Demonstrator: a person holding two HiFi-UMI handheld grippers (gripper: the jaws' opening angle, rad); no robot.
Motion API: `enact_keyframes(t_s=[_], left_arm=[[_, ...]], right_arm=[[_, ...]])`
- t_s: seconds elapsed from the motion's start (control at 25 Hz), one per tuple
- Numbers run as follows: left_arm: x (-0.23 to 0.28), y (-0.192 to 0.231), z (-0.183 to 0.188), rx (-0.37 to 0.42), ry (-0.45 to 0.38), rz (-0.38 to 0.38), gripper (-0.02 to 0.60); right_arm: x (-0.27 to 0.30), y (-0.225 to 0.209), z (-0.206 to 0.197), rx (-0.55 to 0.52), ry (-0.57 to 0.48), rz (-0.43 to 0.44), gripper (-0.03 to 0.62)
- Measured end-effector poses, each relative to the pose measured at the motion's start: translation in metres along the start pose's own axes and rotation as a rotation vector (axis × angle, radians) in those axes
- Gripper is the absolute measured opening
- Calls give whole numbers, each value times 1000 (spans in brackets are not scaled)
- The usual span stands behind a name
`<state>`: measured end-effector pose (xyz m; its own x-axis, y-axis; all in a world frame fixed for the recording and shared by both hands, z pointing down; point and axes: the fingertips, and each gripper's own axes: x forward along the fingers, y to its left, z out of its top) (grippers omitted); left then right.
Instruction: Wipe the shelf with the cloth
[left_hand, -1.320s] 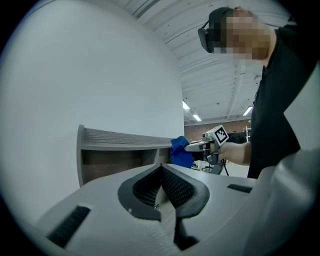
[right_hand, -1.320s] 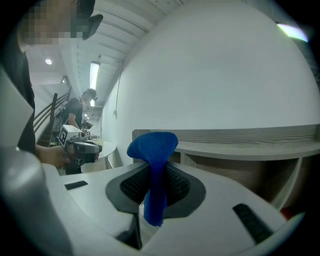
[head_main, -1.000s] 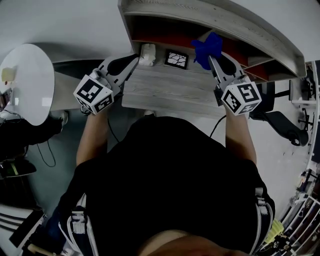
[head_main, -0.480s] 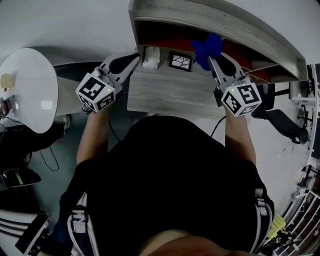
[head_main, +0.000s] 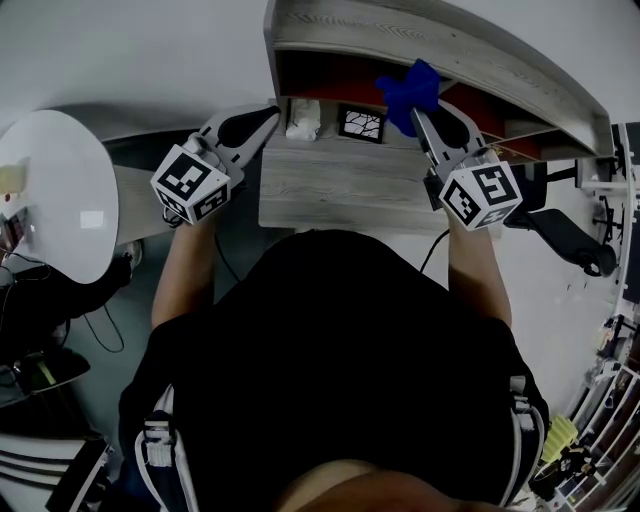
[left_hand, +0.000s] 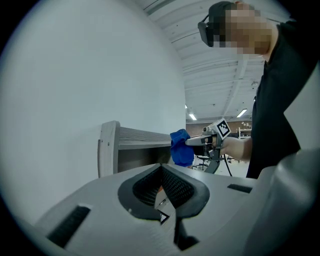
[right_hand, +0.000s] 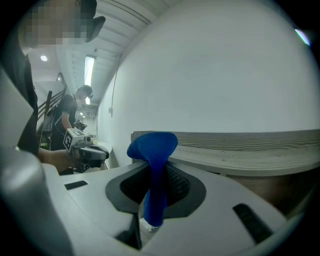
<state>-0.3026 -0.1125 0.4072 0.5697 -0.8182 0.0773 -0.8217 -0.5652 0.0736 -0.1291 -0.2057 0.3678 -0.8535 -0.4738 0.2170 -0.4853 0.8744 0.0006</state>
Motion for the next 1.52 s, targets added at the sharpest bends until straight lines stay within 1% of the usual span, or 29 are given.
enact_keyframes(t_s=[0.24,0.44,0.72,0.96,1.16,1.36,1.52], left_arm=[[-1,6,2,-13,-11,-29,17],[-8,17,8,-5,-12,-28,17],[-15,20,10,1,-15,-30,17],[-24,27,15,1,-18,-1,17],[-27,25,31,-2,-73,-1,17],[-28,26,28,2,-51,9,17],[-29,27,29,-4,-61,16,17]], right_arm=[[12,6,5,-13,-5,-3,58],[21,14,11,-17,-13,6,58],[31,23,19,-38,-16,21,58],[39,34,31,-61,-20,60,58],[42,37,39,-75,-35,82,58],[48,41,51,-82,-58,111,58],[57,45,65,-98,-80,131,58]])
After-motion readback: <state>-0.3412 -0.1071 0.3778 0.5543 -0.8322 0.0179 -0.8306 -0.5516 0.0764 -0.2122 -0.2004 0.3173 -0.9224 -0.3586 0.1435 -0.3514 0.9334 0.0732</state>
